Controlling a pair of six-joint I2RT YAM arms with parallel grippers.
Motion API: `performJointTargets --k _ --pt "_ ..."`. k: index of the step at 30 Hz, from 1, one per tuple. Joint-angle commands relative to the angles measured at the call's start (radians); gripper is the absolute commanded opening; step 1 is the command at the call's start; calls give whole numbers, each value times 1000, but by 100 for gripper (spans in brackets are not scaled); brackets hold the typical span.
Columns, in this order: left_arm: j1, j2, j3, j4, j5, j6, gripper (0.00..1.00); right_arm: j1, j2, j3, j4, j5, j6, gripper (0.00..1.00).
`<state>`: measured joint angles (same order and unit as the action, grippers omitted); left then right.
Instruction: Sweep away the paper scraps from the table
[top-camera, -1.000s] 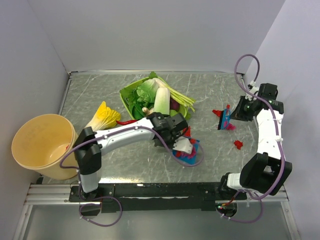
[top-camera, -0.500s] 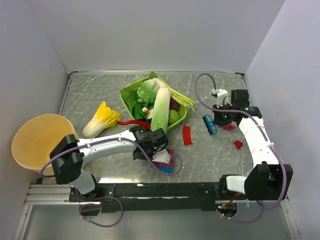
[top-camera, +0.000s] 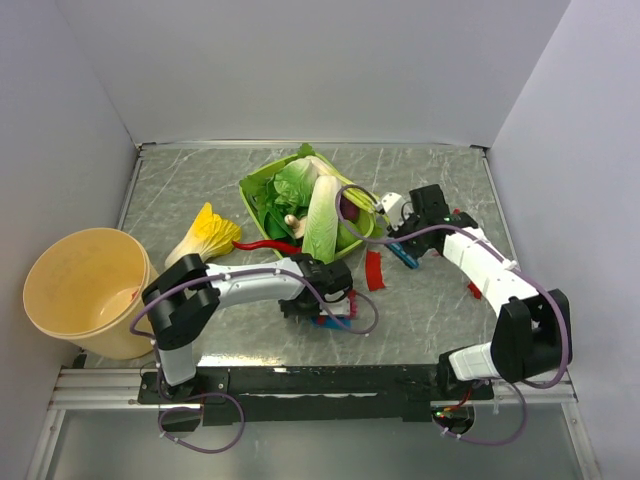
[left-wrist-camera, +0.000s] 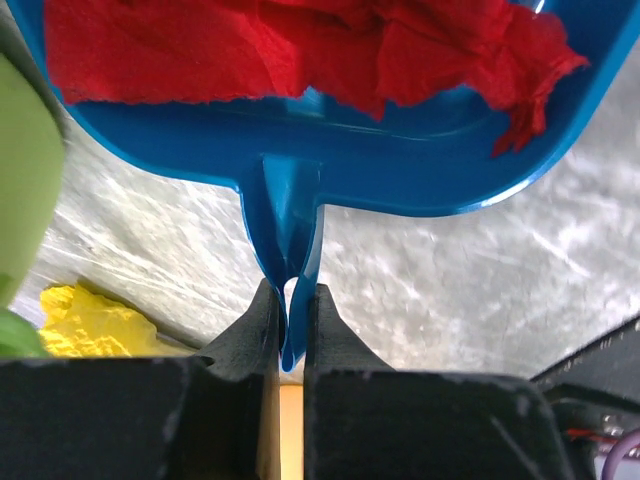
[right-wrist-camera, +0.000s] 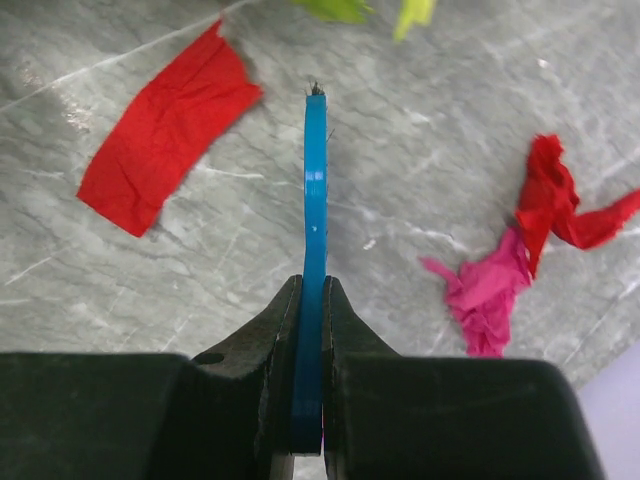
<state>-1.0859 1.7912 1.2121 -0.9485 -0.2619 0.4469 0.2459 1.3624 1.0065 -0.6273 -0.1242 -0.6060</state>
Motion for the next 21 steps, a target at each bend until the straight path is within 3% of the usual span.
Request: performJointTargets --k 1,9,17,21 --pt "3 23 53 10 -42 -63 1 61 29 0 21 -6 37 0" --pt "1 92 131 -7 -7 -105 1 173 38 29 -187 -211 238 0" --pt "0 120 169 40 65 -119 1 142 70 76 -200 -668 537 0" --pt "0 103 126 97 66 -102 1 101 84 128 -244 -636 506 0"
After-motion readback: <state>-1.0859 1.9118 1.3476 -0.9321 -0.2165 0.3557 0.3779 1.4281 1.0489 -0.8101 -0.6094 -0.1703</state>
